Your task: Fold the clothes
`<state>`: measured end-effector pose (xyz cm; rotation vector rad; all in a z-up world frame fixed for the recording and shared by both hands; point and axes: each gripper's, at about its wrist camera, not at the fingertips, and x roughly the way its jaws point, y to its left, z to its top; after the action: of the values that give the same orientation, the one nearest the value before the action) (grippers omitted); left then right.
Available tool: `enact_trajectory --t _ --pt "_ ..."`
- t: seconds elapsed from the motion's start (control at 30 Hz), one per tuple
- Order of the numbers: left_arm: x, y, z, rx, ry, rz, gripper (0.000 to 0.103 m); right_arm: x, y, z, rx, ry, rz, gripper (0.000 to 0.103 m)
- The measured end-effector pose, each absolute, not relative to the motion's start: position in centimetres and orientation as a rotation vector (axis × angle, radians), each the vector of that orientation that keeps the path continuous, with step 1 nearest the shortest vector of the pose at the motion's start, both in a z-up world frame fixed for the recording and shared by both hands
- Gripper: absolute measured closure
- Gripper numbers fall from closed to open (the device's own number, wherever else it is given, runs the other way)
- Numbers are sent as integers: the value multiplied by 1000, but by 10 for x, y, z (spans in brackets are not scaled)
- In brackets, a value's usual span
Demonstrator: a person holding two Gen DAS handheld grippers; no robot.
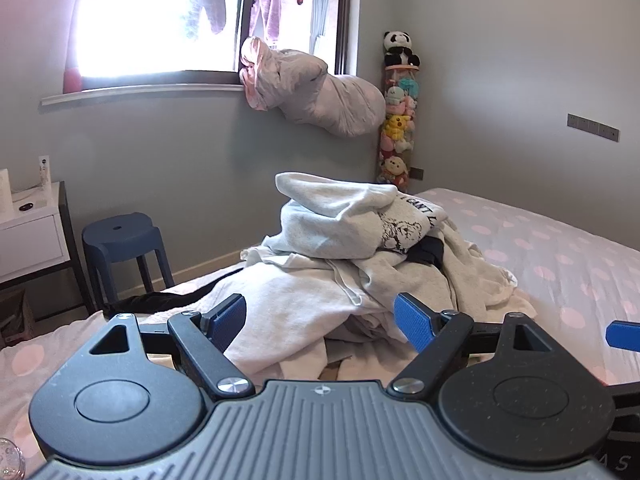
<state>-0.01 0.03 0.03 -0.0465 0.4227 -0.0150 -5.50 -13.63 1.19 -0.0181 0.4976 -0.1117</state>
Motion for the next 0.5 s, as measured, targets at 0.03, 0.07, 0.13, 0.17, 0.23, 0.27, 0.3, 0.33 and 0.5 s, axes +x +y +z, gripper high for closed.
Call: enact_trajectory --t 0.03,0.07,0.13,0.17,0.23,0.27,0.3,0.33,0.5 --pt "0 1 1 -44 422 -22 22 -55 -136 12 -14 498 -109 5" --pt "0 1 1 -42 421 -29 22 -56 -137 13 -15 497 -106 5" --pt "0 2 2 -38 418 -43 22 -57 -137 14 -13 489 -98 5" --pt "0 3 3 -35 417 -50 22 -58 -137 14 -16 487 -97 5" --pt "-2 2 1 -30 412 -40 22 -58 -137 12 -19 486 -96 5" --pt "-3 0 1 -21 413 -33 22 -58 -136 11 -20 486 -97 5" --pt "-1 -1 1 -20 417 -32 22 -57 -135 10 -21 486 -97 5" --pt "0 -2 0 -22 421 -32 22 -57 -135 10 -22 485 -97 5" --pt "-8 -4 3 5 389 -56 22 -59 -133 13 -16 488 -109 5"
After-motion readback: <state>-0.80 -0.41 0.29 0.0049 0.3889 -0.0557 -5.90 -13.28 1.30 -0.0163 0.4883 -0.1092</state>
